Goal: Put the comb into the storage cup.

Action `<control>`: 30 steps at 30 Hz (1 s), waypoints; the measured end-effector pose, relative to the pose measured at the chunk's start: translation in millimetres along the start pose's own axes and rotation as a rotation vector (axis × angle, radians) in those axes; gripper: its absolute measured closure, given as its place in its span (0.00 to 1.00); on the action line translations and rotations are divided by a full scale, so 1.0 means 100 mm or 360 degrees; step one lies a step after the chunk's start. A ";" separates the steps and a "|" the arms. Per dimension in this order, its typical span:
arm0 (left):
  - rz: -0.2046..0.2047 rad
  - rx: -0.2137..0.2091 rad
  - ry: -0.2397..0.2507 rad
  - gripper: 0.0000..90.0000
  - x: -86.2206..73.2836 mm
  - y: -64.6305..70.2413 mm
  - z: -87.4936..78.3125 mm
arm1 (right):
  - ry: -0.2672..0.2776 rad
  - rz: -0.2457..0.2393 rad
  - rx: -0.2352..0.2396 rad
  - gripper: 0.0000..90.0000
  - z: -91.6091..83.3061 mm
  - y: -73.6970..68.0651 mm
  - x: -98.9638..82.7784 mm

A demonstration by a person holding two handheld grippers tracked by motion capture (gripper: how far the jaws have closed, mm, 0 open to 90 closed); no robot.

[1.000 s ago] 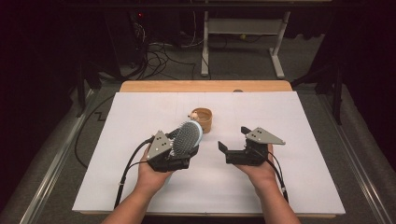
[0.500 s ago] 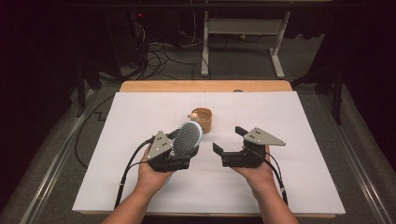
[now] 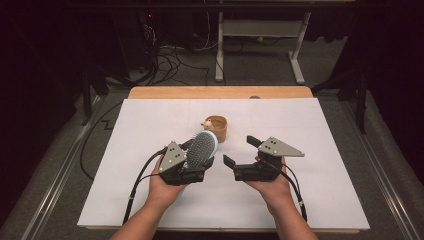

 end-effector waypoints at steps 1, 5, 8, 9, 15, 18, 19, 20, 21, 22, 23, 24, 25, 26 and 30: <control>0.0001 -0.0002 0.0000 0.22 0.00 0.00 0.00 | 0.0001 -0.0001 0.0008 0.01 0.00 -0.01 0.00; 0.0008 -0.0003 0.0005 0.22 0.02 0.02 0.00 | 0.0009 -0.0004 0.0039 0.01 0.01 -0.07 0.02; 0.0012 -0.0003 -0.0001 0.22 0.01 0.03 0.01 | 0.0013 0.0012 0.0069 0.01 0.01 -0.12 0.03; 0.0014 0.0000 -0.0003 0.22 0.01 0.03 0.01 | 0.0014 0.0016 0.0076 0.02 0.01 -0.14 0.04; 0.0029 -0.0016 -0.0006 0.22 0.01 0.10 0.04 | 0.0011 -0.0003 0.0113 0.02 0.04 -0.23 0.04; 0.0042 -0.0012 -0.0005 0.22 0.01 0.11 0.04 | 0.0009 -0.0012 0.0126 0.02 0.06 -0.25 0.03; 0.0041 -0.0012 -0.0004 0.22 0.01 0.12 0.04 | 0.0005 -0.0002 0.0134 0.02 0.07 -0.27 0.03; 0.0040 -0.0013 -0.0003 0.22 0.01 0.12 0.04 | 0.0008 0.0005 0.0147 0.02 0.08 -0.28 0.03; 0.0040 -0.0012 -0.0004 0.22 0.01 0.13 0.05 | 0.0006 0.0016 0.0159 0.02 0.09 -0.29 0.02; 0.0039 -0.0013 -0.0004 0.22 0.01 0.13 0.05 | 0.0005 0.0015 0.0167 0.02 0.11 -0.30 0.02; 0.0046 -0.0015 -0.0010 0.22 0.01 0.14 0.06 | 0.0004 0.0018 0.0167 0.03 0.12 -0.31 0.02; 0.0051 -0.0024 -0.0015 0.22 0.00 0.15 0.06 | -0.0002 0.0019 0.0173 0.03 0.13 -0.32 0.02; 0.0050 -0.0032 -0.0017 0.22 0.00 0.17 0.07 | -0.0003 0.0020 0.0175 0.03 0.14 -0.33 0.02; 0.0054 -0.0045 -0.0023 0.22 0.00 0.19 0.08 | -0.0005 0.0016 0.0181 0.03 0.15 -0.33 0.02; 0.0071 -0.0056 -0.0031 0.22 -0.01 0.24 0.10 | -0.0009 0.0018 0.0186 0.04 0.18 -0.35 0.01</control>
Point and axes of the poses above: each handheld gripper's, and its own axes: z roughly forward along the jaws, x roughly out of its top, y roughly to its right, the point moved 9 cm from there along z, roughly forward along the jaws, and after that the axes turned 5 degrees about z, right-handed, at the moved point
